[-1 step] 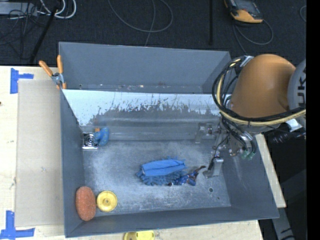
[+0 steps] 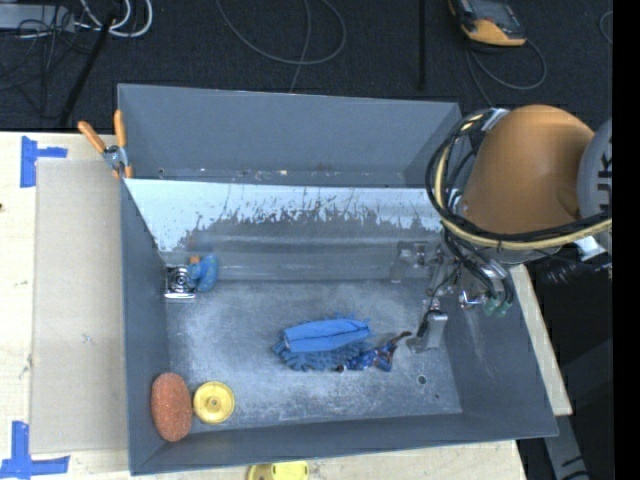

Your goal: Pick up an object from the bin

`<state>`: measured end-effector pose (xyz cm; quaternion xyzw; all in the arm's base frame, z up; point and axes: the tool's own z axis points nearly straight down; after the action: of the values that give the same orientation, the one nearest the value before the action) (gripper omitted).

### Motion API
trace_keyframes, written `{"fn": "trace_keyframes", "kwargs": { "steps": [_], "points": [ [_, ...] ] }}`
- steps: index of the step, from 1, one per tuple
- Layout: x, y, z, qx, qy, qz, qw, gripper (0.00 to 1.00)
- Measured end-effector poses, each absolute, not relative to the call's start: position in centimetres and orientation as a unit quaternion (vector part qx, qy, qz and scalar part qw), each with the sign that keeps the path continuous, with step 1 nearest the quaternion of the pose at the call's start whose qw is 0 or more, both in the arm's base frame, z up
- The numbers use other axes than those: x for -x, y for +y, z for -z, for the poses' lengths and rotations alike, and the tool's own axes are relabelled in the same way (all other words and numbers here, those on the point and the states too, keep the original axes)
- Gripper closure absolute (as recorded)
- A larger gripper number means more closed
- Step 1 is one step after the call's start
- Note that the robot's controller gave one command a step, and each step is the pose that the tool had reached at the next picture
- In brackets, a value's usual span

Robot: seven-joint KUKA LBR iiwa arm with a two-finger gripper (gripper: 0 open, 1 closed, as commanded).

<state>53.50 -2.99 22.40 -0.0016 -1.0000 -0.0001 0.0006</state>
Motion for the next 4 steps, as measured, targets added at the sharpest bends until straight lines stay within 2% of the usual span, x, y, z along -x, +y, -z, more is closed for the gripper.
{"fn": "trace_keyframes", "kwargs": {
  "steps": [1,2,3,4],
  "points": [
    [-53.5,-2.6,-21.8,0.002,-1.000,-0.001,-0.004,0.00],
    [-53.5,0.1,-15.6,-0.024,-1.000,0.000,-0.002,0.00],
    [-54.3,8.0,-6.9,0.045,-0.999,0.000,0.000,1.00],
    [-54.3,8.0,-6.9,0.045,-0.999,0.000,0.000,1.00]
  ]
}}
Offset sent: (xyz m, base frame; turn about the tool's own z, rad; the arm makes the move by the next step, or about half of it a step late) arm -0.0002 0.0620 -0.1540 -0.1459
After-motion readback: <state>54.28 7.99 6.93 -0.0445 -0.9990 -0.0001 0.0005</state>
